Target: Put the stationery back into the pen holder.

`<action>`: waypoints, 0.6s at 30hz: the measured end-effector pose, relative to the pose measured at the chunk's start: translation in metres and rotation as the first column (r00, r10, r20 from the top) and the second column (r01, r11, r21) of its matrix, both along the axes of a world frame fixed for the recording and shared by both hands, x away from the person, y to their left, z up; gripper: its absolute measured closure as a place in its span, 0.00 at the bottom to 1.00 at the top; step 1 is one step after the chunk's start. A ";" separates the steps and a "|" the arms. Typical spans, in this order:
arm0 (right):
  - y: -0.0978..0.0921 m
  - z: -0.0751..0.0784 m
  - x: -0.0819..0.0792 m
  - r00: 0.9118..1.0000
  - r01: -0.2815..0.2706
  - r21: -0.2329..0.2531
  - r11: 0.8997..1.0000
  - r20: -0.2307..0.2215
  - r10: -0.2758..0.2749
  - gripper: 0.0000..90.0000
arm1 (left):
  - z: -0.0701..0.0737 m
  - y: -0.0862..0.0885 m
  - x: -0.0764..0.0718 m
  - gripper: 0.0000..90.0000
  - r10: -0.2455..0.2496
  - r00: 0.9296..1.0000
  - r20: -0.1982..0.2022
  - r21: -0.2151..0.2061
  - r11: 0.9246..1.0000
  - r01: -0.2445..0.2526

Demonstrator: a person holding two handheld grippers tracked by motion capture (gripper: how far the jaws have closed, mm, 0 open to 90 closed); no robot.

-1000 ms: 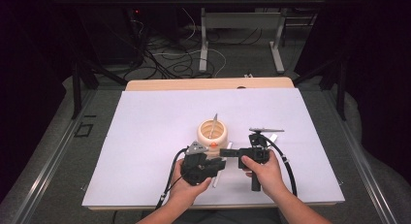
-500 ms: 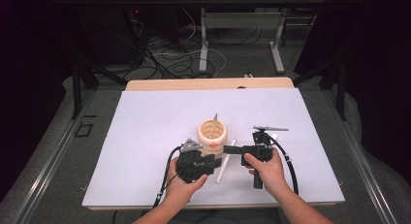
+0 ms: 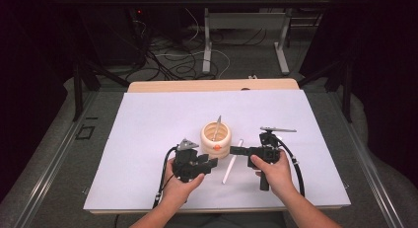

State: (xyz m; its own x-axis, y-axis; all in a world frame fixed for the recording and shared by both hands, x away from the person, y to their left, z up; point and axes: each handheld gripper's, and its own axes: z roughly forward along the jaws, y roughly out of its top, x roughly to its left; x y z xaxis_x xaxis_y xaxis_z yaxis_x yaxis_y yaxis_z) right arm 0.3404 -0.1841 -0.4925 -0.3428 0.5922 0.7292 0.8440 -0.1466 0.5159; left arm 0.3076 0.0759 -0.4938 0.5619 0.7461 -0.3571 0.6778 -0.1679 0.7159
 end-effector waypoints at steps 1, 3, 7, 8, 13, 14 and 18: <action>0.000 0.001 0.000 1.000 -0.009 -0.013 1.000 0.001 0.009 0.87 | 0.000 0.001 0.001 0.60 0.010 1.000 -0.001 0.001 1.000 -0.010; 0.000 0.003 0.001 1.000 -0.005 -0.018 1.000 0.007 0.005 0.87 | 0.000 0.005 0.003 0.59 0.017 1.000 0.010 0.010 1.000 -0.017; 0.000 0.008 0.002 0.999 -0.013 -0.033 0.999 0.032 0.014 0.87 | -0.001 0.011 0.008 0.56 0.037 0.999 0.005 0.022 0.999 -0.037; 0.000 0.010 0.002 0.999 -0.008 -0.033 0.999 0.034 0.009 0.87 | -0.002 0.012 0.009 0.55 0.047 0.999 0.004 0.020 0.999 -0.047; -0.001 0.024 0.008 0.997 0.003 -0.049 0.999 0.072 0.000 0.87 | -0.004 0.019 0.014 0.53 0.073 0.997 0.018 0.038 0.997 -0.074; -0.001 0.027 0.009 0.996 0.005 -0.054 0.999 0.084 0.000 0.87 | -0.004 0.020 0.016 0.52 0.077 0.997 0.020 0.042 0.996 -0.078; 0.001 0.038 0.014 0.993 0.010 -0.070 0.997 0.117 -0.002 0.87 | -0.003 0.025 0.020 0.50 0.093 0.995 0.029 0.074 0.993 -0.095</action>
